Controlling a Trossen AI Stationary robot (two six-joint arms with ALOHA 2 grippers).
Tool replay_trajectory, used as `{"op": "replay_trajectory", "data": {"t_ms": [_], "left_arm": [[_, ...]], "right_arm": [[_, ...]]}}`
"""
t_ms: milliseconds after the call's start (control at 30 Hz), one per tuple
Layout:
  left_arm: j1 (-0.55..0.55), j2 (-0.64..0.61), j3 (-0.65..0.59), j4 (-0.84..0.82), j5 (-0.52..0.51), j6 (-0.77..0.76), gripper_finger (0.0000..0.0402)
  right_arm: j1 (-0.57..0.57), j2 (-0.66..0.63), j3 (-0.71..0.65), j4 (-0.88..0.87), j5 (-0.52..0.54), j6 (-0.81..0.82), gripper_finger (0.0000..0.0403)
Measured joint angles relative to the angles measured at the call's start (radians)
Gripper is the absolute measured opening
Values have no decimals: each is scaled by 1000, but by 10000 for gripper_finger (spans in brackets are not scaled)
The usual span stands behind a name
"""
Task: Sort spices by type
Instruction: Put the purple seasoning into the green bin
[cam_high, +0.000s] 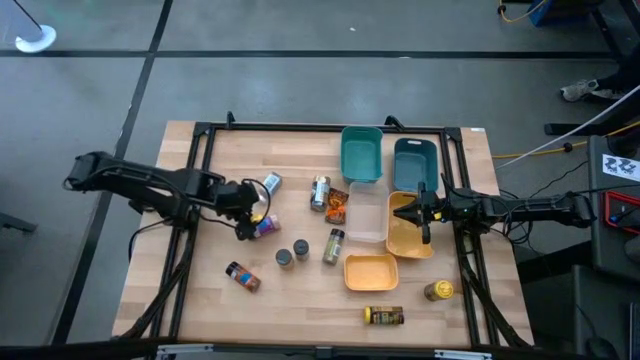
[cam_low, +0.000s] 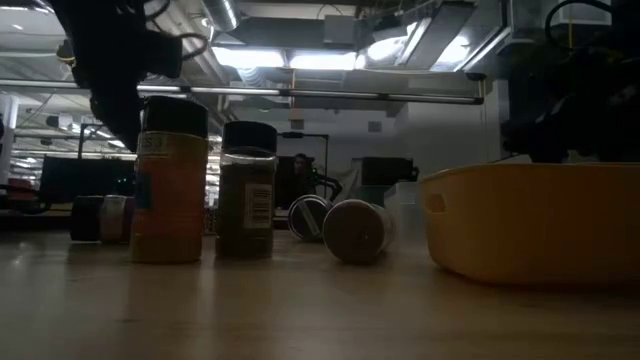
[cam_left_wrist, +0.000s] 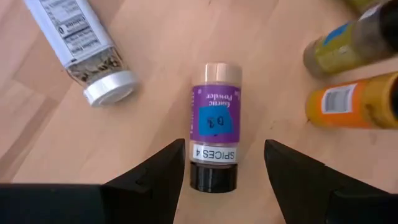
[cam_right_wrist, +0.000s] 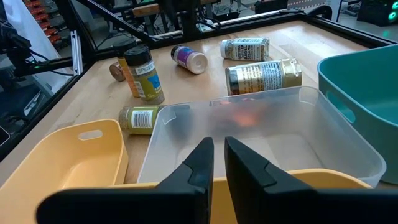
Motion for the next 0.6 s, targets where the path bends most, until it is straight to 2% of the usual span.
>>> {"op": "replay_trajectory", "data": {"t_ms": [433,600], "left_arm": [[-17,203,0,2,2,4,210],[-17,251,0,3,63,1,210]], "right_arm": [[0,0,0,-1,0,0,42],[0,0,0,-1,0,0,42]]}}
